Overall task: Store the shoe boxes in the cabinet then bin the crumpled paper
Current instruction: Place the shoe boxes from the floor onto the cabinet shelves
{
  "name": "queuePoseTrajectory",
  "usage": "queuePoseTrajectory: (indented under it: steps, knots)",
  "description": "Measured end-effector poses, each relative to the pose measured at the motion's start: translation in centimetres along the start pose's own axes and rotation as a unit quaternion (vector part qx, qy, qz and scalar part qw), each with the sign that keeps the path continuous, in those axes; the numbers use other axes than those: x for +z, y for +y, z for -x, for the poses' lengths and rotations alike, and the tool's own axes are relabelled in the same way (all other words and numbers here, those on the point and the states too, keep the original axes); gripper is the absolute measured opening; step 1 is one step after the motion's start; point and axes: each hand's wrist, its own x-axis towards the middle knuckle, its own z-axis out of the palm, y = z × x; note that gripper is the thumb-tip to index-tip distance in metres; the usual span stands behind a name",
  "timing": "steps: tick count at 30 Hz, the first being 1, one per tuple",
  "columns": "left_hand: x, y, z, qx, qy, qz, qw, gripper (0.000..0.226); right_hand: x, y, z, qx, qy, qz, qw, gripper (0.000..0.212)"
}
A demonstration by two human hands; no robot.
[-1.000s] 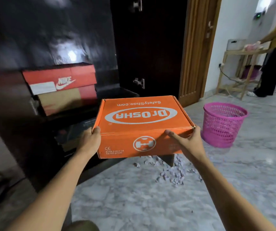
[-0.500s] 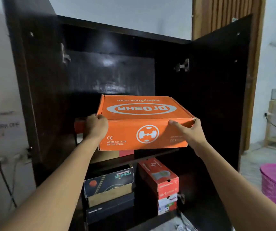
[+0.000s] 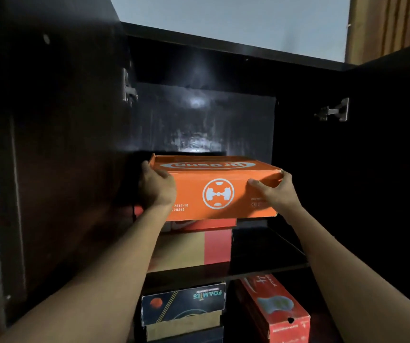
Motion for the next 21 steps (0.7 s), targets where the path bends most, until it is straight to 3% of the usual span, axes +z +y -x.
queuePoseTrajectory:
  steps: [2,4,6,9,14,21]
  knots:
    - [1.6,-0.9,0.1,0.072,0.013,-0.037,0.997,0.051,2.0,0.2,-1.4,-0.034,0.008,0.036,0.999,0.085]
    - [3.1,-2.2,0.4,0.135,0.015,-0.125,0.983,0.065,3.9,0.3,-2.4,-0.061,-0.011,0.082,0.995,0.089]
    - [4.2,-3.6,0.5,0.199,0.015,-0.194,0.961,0.070,5.6,0.6,-2.6,-0.067,-0.016,0.130,0.989,0.098]
    - [5.0,-5.1,-0.1,0.251,-0.015,-0.251,0.935,0.071,7.4,1.6,-1.7,-0.084,0.047,0.133,0.987,0.093]
    - [6.1,-5.4,-2.1,0.191,-0.072,-0.258,0.944,0.078,9.9,2.9,-2.3,-0.082,0.014,0.115,0.990,0.090]
    - [6.5,-3.2,-5.2,0.083,-0.206,-0.255,0.941,0.086,9.7,2.7,-5.5,-0.049,-0.145,0.184,0.971,0.093]
